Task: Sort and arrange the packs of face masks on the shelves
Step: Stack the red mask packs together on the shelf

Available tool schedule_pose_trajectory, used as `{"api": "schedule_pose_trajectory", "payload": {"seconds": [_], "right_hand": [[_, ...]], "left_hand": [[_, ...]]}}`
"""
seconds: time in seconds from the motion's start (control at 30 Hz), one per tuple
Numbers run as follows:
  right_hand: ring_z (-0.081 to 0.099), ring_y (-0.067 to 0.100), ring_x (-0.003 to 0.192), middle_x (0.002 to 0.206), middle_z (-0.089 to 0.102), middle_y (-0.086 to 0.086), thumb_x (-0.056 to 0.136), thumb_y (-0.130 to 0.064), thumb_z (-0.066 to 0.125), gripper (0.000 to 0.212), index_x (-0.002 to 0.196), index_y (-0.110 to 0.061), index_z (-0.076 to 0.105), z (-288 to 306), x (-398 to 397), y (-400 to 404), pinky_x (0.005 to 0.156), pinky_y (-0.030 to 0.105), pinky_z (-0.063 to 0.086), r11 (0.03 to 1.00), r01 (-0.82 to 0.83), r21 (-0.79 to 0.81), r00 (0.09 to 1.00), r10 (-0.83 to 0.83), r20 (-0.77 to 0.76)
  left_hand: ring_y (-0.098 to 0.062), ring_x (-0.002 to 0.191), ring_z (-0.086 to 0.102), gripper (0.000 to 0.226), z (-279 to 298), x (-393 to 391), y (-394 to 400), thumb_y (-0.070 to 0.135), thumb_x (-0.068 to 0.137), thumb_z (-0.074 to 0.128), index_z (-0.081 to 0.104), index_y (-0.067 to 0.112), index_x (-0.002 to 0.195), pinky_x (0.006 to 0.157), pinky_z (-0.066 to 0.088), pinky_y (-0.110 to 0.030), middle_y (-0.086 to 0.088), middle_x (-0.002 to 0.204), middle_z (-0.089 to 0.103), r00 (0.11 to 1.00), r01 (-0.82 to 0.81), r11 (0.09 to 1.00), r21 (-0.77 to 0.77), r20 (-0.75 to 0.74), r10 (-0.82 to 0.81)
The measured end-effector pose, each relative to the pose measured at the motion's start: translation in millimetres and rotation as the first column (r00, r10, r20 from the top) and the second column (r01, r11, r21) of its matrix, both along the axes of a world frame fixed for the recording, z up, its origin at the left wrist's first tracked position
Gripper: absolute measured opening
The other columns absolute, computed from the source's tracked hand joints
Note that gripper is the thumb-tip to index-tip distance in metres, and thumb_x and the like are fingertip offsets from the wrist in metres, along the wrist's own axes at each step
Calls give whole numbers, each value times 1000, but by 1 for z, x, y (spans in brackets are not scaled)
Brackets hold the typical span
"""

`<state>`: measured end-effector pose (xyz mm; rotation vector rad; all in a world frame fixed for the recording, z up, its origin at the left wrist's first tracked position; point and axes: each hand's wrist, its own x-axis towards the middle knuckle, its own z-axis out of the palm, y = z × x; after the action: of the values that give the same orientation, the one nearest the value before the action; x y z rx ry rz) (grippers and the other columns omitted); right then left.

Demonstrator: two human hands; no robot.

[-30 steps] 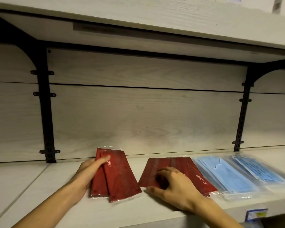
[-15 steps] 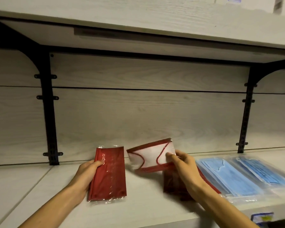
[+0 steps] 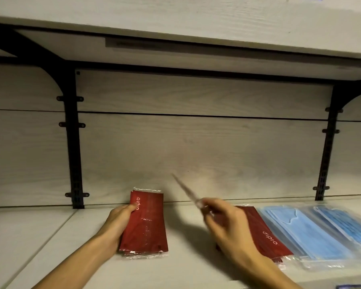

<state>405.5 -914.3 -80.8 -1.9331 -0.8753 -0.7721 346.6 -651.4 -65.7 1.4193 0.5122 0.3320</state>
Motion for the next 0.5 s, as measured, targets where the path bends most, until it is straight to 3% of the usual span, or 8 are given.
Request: {"api": "schedule_pose_trajectory", "payload": {"seconds": [0.07, 0.13, 0.23, 0.37, 0.43, 0.5], "right_hand": [[62, -4, 105, 115, 67, -24, 82, -25, 61, 33, 112, -38, 68, -2, -9, 12, 86, 24, 54, 937, -45, -345, 991, 86, 105], [59, -3, 114, 123, 64, -24, 85, -34, 58, 34, 116, -38, 70, -5, -10, 17, 92, 26, 52, 853, -124, -507, 984, 170, 47], [60, -1, 112, 120, 67, -22, 90, -38, 58, 30, 116, -37, 71, -2, -12, 21, 92, 30, 52, 825, -172, -539, 972, 232, 46], [62, 5, 110, 121, 68, -18, 91, -38, 59, 31, 119, -34, 71, 1, -17, 28, 91, 33, 53, 809, -188, -557, 949, 297, 110], [56, 2, 120, 131, 62, -20, 87, -43, 63, 42, 128, -37, 66, 2, -20, 33, 100, 30, 48, 808, -192, -558, 952, 291, 94], [43, -7, 131, 142, 50, -26, 79, -58, 70, 68, 142, -41, 51, 3, -21, 31, 111, 23, 37, 820, -224, -526, 968, 252, -20]], "left_hand": [[-30, 65, 69, 27, 0, 0, -2, 26, 101, 55, 69, 3, 104, 61, 58, -35, -23, 86, 75, 1000, 16, 1000, -4, 6, -16], [-29, 71, 71, 25, 1, 0, -2, 27, 101, 57, 71, 6, 102, 66, 58, -34, -16, 83, 76, 999, 38, 999, 1, 16, -38], [-30, 95, 74, 26, -2, 1, -2, 26, 95, 66, 71, 6, 110, 81, 58, -36, -14, 99, 78, 987, 149, 989, 9, 51, -150], [-27, 101, 73, 32, -3, -3, -7, 15, 86, 75, 69, 7, 116, 95, 56, -45, -13, 105, 77, 953, 297, 951, 90, 40, -302], [-30, 100, 73, 33, -3, -3, -8, 5, 84, 76, 69, 6, 116, 98, 55, -48, -14, 104, 77, 952, 296, 948, 117, 41, -303], [-32, 100, 73, 32, -3, -3, -6, 0, 85, 73, 68, 4, 116, 95, 57, -45, -16, 103, 77, 960, 267, 959, 98, 61, -273]]}}
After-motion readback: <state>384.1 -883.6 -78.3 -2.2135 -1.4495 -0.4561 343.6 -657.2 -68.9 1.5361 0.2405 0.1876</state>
